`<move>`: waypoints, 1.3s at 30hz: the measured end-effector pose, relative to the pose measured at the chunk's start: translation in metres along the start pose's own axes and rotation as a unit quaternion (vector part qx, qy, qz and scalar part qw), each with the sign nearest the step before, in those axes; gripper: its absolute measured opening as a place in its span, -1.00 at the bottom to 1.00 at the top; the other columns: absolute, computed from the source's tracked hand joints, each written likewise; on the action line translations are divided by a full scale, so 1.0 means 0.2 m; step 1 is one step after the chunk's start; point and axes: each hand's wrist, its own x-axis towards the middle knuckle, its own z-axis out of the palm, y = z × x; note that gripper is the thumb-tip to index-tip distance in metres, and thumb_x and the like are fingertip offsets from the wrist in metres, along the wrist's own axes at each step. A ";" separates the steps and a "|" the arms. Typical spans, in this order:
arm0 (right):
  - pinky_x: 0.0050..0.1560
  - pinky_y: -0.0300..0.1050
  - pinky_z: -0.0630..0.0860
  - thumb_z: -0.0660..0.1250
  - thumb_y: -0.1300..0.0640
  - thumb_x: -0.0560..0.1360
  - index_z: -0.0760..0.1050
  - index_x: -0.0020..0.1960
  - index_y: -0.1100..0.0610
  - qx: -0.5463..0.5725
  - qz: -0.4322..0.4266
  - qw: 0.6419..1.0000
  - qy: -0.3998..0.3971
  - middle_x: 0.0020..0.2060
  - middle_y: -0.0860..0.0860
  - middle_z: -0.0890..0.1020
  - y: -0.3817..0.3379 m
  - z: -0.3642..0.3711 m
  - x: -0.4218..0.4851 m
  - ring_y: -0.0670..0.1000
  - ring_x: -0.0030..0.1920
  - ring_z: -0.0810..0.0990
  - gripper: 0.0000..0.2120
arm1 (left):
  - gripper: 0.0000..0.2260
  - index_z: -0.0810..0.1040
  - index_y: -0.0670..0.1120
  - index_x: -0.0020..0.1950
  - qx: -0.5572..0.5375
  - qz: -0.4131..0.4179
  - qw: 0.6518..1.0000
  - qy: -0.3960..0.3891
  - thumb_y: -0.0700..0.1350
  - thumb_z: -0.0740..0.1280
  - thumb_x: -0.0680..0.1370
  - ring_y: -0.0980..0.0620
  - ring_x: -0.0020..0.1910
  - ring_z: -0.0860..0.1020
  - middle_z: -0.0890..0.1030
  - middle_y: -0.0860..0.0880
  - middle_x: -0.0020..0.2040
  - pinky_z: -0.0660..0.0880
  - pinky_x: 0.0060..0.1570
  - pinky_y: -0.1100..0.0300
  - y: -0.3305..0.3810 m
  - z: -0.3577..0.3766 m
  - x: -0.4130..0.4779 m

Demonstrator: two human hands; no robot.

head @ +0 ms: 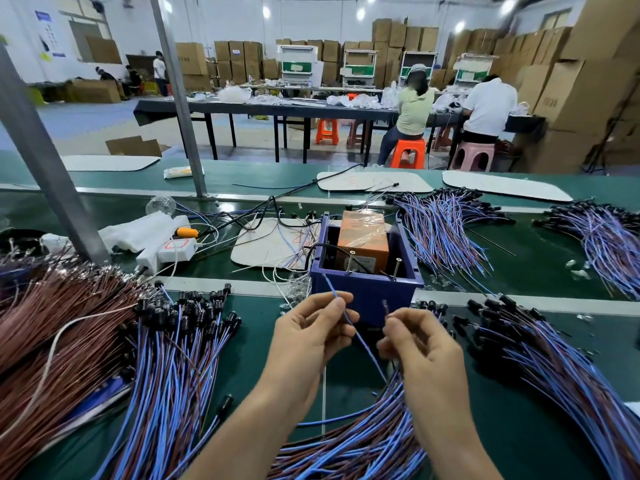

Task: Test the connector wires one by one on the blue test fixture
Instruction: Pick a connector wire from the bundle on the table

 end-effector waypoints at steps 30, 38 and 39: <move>-0.36 -0.34 0.33 0.40 0.32 0.46 0.66 -0.19 0.12 -0.200 0.021 0.979 -0.037 -0.41 -0.06 0.58 0.03 -0.17 0.66 -0.21 -0.46 0.45 -0.86 | -0.80 0.70 -0.08 -0.20 0.364 -0.030 0.927 -0.080 -0.10 0.34 0.56 0.16 -0.57 0.32 0.52 0.07 -0.48 0.29 -0.55 0.35 0.09 -0.08 0.50; -0.36 -0.32 0.30 0.37 0.34 0.46 0.63 -0.22 0.08 -0.206 0.007 0.978 -0.034 -0.41 -0.04 0.59 0.05 -0.16 0.65 -0.27 -0.55 0.44 -0.81 | -0.82 0.69 -0.04 -0.22 0.377 -0.012 0.923 -0.079 -0.07 0.36 0.55 0.17 -0.56 0.31 0.51 0.11 -0.48 0.29 -0.55 0.36 0.09 -0.06 0.49; -0.35 -0.31 0.30 0.38 0.33 0.46 0.63 -0.21 0.09 -0.204 0.008 0.978 -0.034 -0.41 -0.04 0.59 0.05 -0.16 0.65 -0.26 -0.54 0.44 -0.82 | -0.81 0.69 -0.06 -0.21 0.376 -0.009 0.924 -0.075 -0.08 0.35 0.55 0.17 -0.57 0.31 0.51 0.10 -0.49 0.28 -0.56 0.36 0.09 -0.06 0.50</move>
